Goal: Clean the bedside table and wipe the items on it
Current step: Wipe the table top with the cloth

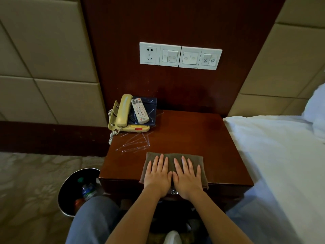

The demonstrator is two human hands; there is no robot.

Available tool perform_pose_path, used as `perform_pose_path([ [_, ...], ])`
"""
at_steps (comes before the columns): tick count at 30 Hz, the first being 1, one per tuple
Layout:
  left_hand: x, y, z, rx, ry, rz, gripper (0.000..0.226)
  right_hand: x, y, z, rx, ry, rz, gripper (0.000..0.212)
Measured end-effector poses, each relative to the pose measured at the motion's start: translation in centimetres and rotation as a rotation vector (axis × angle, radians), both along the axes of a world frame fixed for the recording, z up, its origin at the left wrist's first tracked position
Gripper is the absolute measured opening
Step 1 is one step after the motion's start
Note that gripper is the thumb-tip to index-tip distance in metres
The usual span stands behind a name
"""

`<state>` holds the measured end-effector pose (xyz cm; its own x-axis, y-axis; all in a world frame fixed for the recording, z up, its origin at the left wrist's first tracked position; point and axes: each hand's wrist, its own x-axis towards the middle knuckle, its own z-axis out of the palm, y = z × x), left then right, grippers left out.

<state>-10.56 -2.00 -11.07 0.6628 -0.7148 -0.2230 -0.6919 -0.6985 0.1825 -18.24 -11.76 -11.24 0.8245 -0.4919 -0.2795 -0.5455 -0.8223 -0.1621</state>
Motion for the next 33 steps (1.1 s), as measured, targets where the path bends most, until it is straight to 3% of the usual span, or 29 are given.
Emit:
perform_pose_path([
  [16, 4.6, -4.6, -0.6, -0.013, -0.042, 0.061, 0.057, 5.4, -4.1, -0.4, -0.034, -0.042, 0.015, 0.053],
  [24, 11.1, -10.3, -0.8, -0.064, -0.084, 0.08, 0.057, 12.0, -9.4, -0.3, -0.056, -0.068, -0.02, 0.052],
  [33, 19.9, -17.4, -0.8, -0.111, -0.006, 0.175, 0.056, 21.5, -16.4, -0.3, -0.061, -0.063, -0.006, 0.052],
])
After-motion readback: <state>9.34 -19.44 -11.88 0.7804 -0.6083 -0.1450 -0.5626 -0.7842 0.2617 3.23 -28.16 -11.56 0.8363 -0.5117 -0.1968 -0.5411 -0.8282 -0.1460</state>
